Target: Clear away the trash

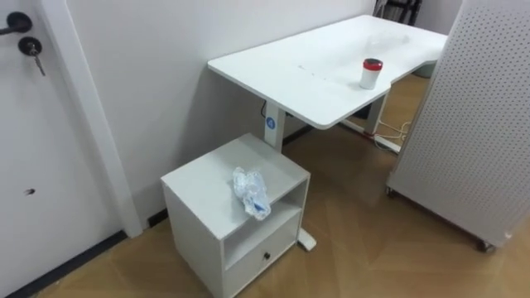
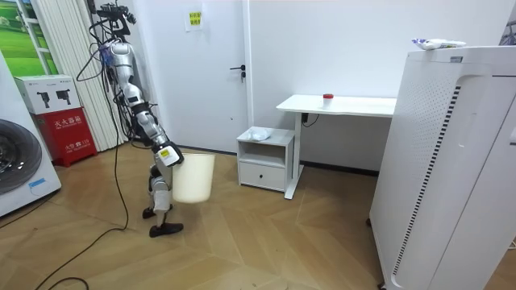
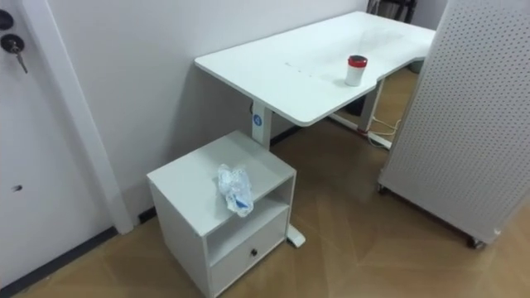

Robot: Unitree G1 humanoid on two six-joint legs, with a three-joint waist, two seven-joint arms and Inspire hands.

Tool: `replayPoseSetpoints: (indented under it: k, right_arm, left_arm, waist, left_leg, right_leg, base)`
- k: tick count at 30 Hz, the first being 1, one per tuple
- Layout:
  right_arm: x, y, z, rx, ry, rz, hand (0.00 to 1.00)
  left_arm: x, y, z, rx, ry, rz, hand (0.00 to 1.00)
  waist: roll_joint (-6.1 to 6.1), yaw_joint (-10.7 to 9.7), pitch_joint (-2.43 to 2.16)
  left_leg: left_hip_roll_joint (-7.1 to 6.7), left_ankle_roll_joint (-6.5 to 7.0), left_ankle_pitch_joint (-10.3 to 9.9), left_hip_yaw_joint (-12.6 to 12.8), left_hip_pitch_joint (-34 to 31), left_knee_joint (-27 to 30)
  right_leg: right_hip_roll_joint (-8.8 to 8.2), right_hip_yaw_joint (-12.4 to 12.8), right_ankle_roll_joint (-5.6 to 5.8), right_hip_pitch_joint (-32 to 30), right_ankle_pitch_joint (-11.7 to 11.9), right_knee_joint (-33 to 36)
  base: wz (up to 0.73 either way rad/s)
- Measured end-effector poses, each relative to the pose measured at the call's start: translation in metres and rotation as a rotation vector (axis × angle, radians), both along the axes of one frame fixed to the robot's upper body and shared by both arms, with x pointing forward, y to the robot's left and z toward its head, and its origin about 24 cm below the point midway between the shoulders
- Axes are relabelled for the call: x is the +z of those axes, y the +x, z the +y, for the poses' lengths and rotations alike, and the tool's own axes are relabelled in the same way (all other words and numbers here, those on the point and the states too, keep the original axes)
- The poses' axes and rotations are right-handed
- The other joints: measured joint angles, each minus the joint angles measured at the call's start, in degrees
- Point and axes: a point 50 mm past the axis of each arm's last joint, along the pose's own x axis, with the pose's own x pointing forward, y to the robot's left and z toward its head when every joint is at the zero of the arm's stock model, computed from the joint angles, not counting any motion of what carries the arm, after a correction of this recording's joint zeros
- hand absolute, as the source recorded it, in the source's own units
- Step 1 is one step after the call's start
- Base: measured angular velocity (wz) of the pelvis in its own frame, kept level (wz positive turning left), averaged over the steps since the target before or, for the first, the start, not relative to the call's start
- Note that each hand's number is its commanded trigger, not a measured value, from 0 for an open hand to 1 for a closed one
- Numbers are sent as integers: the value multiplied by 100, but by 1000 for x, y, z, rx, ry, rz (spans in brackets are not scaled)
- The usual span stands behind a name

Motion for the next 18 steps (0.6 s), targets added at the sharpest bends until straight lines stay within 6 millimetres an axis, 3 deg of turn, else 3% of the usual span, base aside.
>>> replayPoseSetpoints:
  k: [5,6,7,8,10,11,12,13,14,15,16,18]
  right_arm:
    - [1,-1,-4,-16,-8,5,100]
    - [1,-3,-4,-25,-7,6,100]
    - [1,-5,-6,-43,-9,6,100]
    - [1,-8,-7,-51,-12,13,100]
    - [3,-12,-15,-75,-37,24,100]
    - [3,-12,-17,-76,-44,27,100]
    - [4,-15,-19,-78,-51,39,100]
    - [4,-15,-20,-73,-54,44,100]
    - [3,-16,-19,-69,-54,47,100]
    - [4,-21,-20,-62,-57,55,100]
    - [4,-28,-21,-67,-60,64,100]
    - [4,-29,-21,-72,-69,70,100]
  left_arm:
    - [-1,-8,0,9,-12,45,0]
    - [-1,-7,0,7,-10,44,0]
    - [-1,-8,0,1,-8,51,0]
    - [-1,-6,-1,-5,-10,47,0]
    - [-3,-6,-7,-41,-24,57,0]
    - [-3,-7,-7,-40,-26,57,0]
    - [-3,-11,-6,-32,-22,64,0]
    - [-2,-19,-4,-12,-18,79,0]
    - [-2,-23,-3,-3,-16,88,0]
    - [-1,-29,-2,7,-14,99,0]
    - [-2,-29,-3,8,-18,94,0]
    - [-2,-32,-5,7,-30,84,0]
  waist:
    - [49,-12,-18]
    - [59,-70,-13]
    - [41,-62,7]
    - [3,-28,8]
    - [-10,3,10]
    - [-3,59,11]
    - [45,190,6]
    - [86,254,4]
    - [93,290,4]
    - [103,288,-1]
    - [81,277,-41]
    - [33,326,-24]
  left_leg:
    - [197,-178,-108,6,-196,559]
    - [260,-213,-40,21,-508,1142]
    - [309,-104,156,53,-944,1939]
    - [268,-49,169,24,-1120,2146]
    - [-240,47,143,12,-1646,1531]
    - [-331,-37,204,91,-1773,1254]
    - [-407,-88,489,273,-1965,581]
    - [-424,-27,927,318,-2090,-2]
    - [-409,23,1169,322,-2099,-218]
    - [-399,44,1566,326,-2071,-388]
    - [-404,219,1798,448,-1988,-356]
    - [-398,368,1810,578,-1957,-80]
  right_leg:
    - [120,-45,-248,-143,-387,369]
    - [169,-9,-333,-142,-441,398]
    - [228,146,-425,-114,-479,436]
    - [231,257,-483,-61,-517,456]
    - [171,597,-527,-49,-614,477]
    - [171,684,-532,-46,-628,477]
    - [174,826,-539,-34,-664,473]
    - [184,898,-549,2,-720,488]
    - [168,931,-547,42,-767,499]
    - [158,975,-492,158,-866,505]
    - [119,1000,-431,223,-981,506]
    - [42,932,-341,352,-1067,429]
  base:
    - [15]
    - [52]
    - [49]
    - [36]
    - [18]
    - [-19]
    - [-53]
    - [-66]
    - [-59]
    - [-35]
    - [-25]
    - [-44]
